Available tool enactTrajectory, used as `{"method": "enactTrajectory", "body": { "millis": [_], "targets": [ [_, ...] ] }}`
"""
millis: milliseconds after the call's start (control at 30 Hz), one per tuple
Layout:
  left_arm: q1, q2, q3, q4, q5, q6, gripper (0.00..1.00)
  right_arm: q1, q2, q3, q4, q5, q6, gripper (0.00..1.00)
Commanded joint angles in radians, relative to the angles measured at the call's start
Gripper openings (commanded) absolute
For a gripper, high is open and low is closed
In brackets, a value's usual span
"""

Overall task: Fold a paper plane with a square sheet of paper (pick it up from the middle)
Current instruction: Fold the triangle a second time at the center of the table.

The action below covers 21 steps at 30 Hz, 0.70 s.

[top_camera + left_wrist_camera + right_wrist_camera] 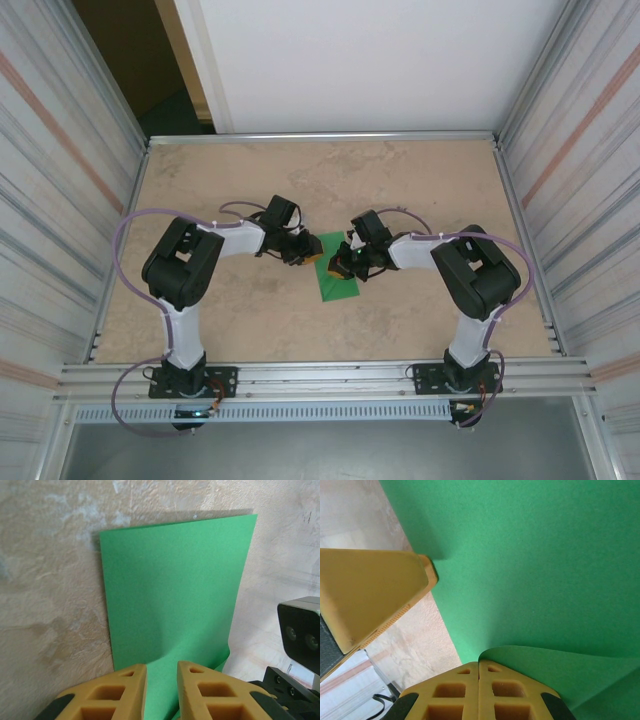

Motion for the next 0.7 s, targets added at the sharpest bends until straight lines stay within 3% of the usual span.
{"method": "enactTrajectory", "body": {
  "millis": [0,667],
  "targets": [
    [-0.007,0.039,-0.011,-0.064,-0.031,0.011,0.24,0.011,0.015,0.029,0.001,-0.005,-0.010,0.00],
    [-0.011,0.042,-0.014,-0.062,-0.031,0.007,0.24,0.011,0.035,0.036,0.019,-0.009,-0.002,0.00]
  ]
}}
